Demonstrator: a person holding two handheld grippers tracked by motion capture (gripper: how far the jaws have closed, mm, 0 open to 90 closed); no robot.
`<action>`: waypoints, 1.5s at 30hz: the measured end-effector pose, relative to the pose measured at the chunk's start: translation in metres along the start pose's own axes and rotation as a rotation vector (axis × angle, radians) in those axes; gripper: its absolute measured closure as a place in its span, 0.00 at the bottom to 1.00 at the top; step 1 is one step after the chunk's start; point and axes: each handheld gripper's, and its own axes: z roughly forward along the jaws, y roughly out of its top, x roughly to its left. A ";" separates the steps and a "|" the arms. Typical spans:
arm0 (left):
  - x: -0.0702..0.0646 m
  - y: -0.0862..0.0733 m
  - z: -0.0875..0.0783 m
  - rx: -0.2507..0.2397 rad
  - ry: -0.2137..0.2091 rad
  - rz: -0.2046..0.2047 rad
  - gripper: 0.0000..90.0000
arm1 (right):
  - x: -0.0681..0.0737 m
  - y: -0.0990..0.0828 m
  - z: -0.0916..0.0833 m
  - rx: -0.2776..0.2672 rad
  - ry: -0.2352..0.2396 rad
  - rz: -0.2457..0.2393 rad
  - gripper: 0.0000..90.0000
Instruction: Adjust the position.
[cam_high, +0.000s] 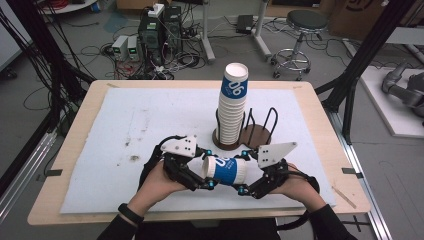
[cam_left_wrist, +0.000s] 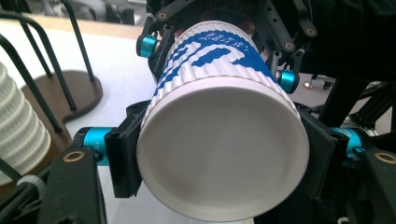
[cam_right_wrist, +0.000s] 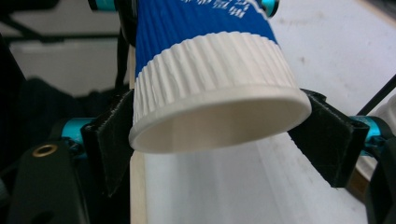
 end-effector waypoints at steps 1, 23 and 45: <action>0.000 0.000 -0.002 -0.030 0.001 -0.001 0.32 | -0.001 -0.001 -0.002 -0.035 0.002 0.018 0.20; 0.004 -0.005 -0.001 -0.075 -0.015 -0.083 0.26 | -0.008 -0.001 -0.007 -0.218 0.050 0.139 0.24; 0.005 -0.005 -0.014 -0.214 0.004 -0.019 0.33 | -0.014 -0.002 -0.015 -0.262 0.061 0.205 0.20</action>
